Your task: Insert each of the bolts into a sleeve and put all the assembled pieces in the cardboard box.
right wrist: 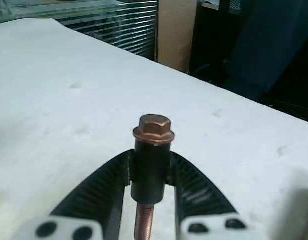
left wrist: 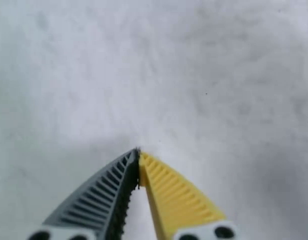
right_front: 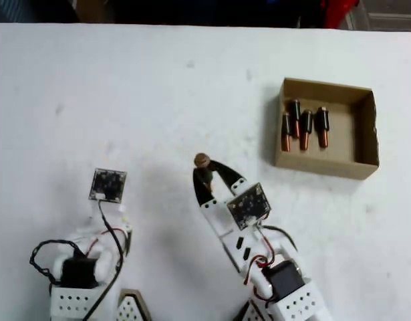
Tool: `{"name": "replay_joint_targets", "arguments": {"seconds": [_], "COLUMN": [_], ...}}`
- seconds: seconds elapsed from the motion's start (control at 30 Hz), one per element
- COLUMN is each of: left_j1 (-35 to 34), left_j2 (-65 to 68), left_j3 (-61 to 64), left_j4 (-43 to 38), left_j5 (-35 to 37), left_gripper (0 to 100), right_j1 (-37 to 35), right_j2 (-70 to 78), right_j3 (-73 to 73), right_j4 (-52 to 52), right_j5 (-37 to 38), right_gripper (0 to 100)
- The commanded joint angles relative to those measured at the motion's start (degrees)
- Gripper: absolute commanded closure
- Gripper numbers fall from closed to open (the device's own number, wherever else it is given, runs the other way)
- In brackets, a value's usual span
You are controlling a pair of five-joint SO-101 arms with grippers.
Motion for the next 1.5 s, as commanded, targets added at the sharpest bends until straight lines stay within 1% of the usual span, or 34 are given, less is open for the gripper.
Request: {"name": "replay_joint_targets", "arguments": {"seconds": [0.0,0.1,0.2,0.37,0.47,0.6,0.7,0.93,1.07,1.2,1.33,1.47], "left_j1": [-3.9,-6.4,-6.5,-6.4,-6.4,-6.3,-6.3,-6.3,-6.3,-6.3,-6.3,-6.3], "left_j2": [-0.2,-0.2,-0.2,-0.2,-0.2,-0.2,-0.2,-0.2,-0.2,-0.2,-0.2,-0.2], "left_j3": [-0.1,-0.1,-0.1,-0.1,-0.1,-0.1,-0.1,-0.1,-0.1,-0.1,-0.1,-0.1], "left_j4": [-1.5,-1.5,-1.5,-1.5,-1.5,-1.5,-1.5,-1.5,-1.5,-1.5,-1.5,-1.5], "left_j5": [-0.6,-0.6,-0.6,-0.4,-0.6,-0.4,-0.4,-0.6,-0.6,-0.6,-0.6,-0.6], "left_gripper": [97,97,98,97,97,97,98,98,98,98,98,98], "right_j1": [3.3,7.8,12.9,20.3,23.3,26.7,29.8,35.1,38.7,40.8,42.7,43.9], "right_j2": [-0.8,-0.7,-0.6,-0.5,-0.4,-0.2,3.3,22.8,35.0,47.0,58.0,68.6], "right_j3": [-0.6,-5.8,-13.1,-22.3,-27.5,-34.1,-39.8,-51.4,-55.0,-57.8,-62.4,-69.8], "right_j4": [-0.1,4.4,12.4,20.2,25.5,28.2,30.5,29.6,24.0,18.9,15.7,15.5], "right_j5": [0.6,0.6,0.6,0.6,0.7,2.1,3.2,3.5,3.5,3.5,3.5,3.5], "right_gripper": [98.1,98.1,98.1,98.1,98.1,98.1,98.1,98.0,97.8,98.0,98.1,98.1]}}
